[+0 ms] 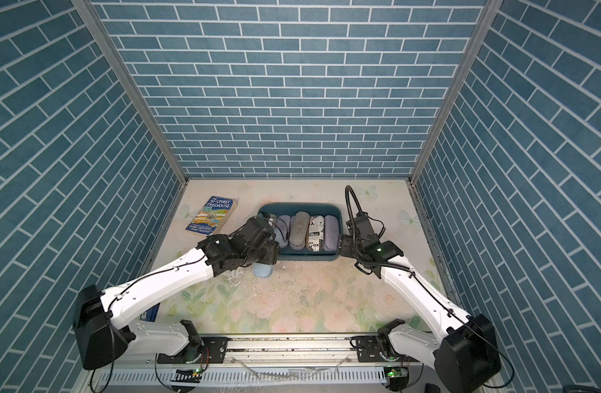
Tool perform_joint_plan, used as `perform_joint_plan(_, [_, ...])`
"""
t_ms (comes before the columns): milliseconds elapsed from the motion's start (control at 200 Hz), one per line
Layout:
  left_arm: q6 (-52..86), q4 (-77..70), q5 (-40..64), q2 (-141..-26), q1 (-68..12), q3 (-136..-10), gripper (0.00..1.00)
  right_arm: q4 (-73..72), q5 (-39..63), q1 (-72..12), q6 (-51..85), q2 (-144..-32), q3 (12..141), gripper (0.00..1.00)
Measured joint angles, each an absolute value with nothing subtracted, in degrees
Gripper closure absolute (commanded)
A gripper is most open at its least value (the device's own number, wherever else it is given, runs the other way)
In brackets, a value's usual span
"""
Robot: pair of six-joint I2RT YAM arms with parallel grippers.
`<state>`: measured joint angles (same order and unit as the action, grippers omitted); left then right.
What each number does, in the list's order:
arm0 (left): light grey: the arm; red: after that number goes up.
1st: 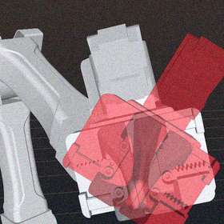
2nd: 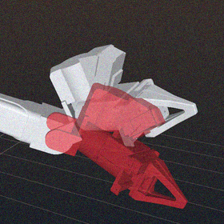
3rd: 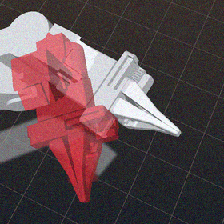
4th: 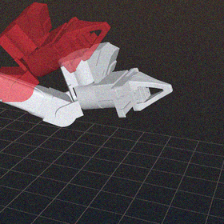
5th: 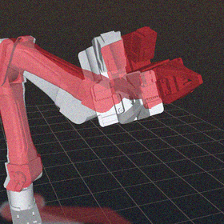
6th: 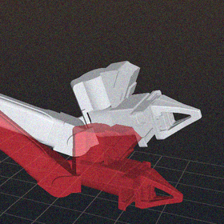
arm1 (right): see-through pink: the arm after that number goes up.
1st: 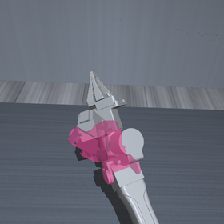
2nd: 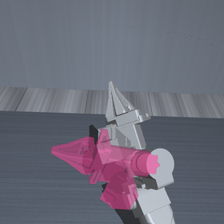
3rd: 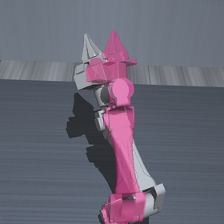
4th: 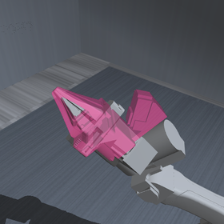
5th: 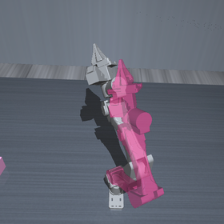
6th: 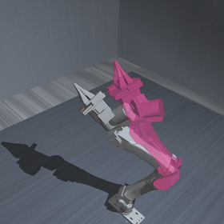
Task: Put the glasses cases into the storage boxes
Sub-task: Place the glasses case in the storage box.
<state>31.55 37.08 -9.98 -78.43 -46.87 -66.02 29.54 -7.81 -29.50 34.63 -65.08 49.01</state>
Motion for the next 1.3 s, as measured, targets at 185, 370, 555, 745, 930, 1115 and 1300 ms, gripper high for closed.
perform_joint_plan(185, [30.09,33.15,-8.29,-87.33,-40.95,-69.06,0.36,29.56,-8.19,-29.5,34.44,-65.12,49.04,0.24])
perform_joint_plan(370, [29.34,29.47,-7.84,-96.27,-36.88,-72.62,0.36,29.61,-8.32,-29.45,34.17,-65.8,49.67,0.24])
perform_joint_plan(555, [28.51,27.16,-7.2,-104.81,-35.27,-78.13,0.36,29.63,-8.51,-29.19,34.02,-66.24,50.15,0.24])
perform_joint_plan(745, [28.25,26.17,-5.69,-110.67,-34.87,-82.3,0.35,29.78,-8.78,-28.75,34.0,-66.43,50.15,0.24])
perform_joint_plan(930, [28.27,25.74,-4.49,-113.3,-34.83,-83.77,0.35,29.8,-8.78,-28.29,33.89,-66.52,50.15,0.24])
perform_joint_plan(1115, [28.75,25.5,-3.14,-113.82,-34.81,-84.31,0.32,29.78,-8.75,-27.9,33.15,-67.29,50.15,0.24])
perform_joint_plan(1300, [28.95,25.54,-2.94,-113.82,-34.76,-85.19,0.22,29.71,-8.62,-27.57,32.97,-67.99,50.15,0.24])
